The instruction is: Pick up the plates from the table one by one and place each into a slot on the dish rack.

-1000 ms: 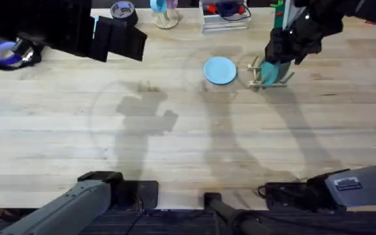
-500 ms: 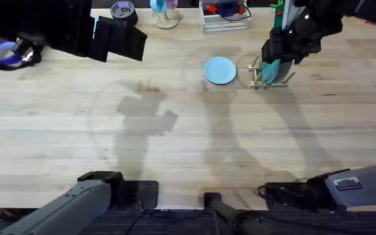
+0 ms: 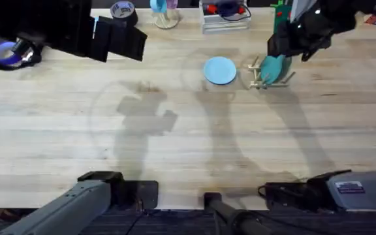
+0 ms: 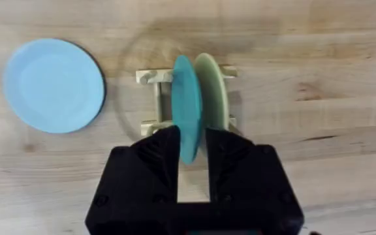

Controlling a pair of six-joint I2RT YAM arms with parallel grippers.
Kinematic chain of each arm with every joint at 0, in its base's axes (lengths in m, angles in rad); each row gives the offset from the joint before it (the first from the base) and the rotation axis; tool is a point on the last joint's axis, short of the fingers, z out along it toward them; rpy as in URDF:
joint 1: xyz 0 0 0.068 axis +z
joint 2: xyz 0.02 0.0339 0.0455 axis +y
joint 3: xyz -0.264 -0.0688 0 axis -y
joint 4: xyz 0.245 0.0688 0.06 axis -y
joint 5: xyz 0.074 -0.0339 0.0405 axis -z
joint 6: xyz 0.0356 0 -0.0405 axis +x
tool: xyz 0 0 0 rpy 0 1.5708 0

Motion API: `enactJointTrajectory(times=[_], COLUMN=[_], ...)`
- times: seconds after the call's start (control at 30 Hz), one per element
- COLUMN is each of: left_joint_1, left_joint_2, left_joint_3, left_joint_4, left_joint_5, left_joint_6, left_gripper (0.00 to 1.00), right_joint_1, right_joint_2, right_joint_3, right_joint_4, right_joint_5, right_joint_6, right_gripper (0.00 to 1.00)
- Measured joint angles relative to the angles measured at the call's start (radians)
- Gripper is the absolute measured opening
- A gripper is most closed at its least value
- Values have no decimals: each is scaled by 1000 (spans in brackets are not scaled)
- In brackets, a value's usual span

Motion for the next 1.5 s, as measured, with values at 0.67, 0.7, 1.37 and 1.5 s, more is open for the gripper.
enactJointTrajectory(times=[0.67, 0.7, 1.37, 1.5], left_joint_1=[0, 0, 0, 0], left_joint_2=[0, 0, 0, 0], left_joint_3=[0, 0, 0, 0], left_joint_4=[0, 0, 0, 0], left_joint_5=[0, 0, 0, 0], left_joint_6=[0, 0, 0, 0], left_gripper=[993, 993, 993, 993], right_joint_1=[95, 103, 153, 153], right_joint_2=[-300, -315, -381, -381], right_joint_3=[0, 0, 0, 0], right_joint_4=[-24, -24, -47, -47], right_joint_5=[3, 3, -261, -275], right_joint_6=[0, 0, 1, 1], right_gripper=[936, 977, 993, 993])
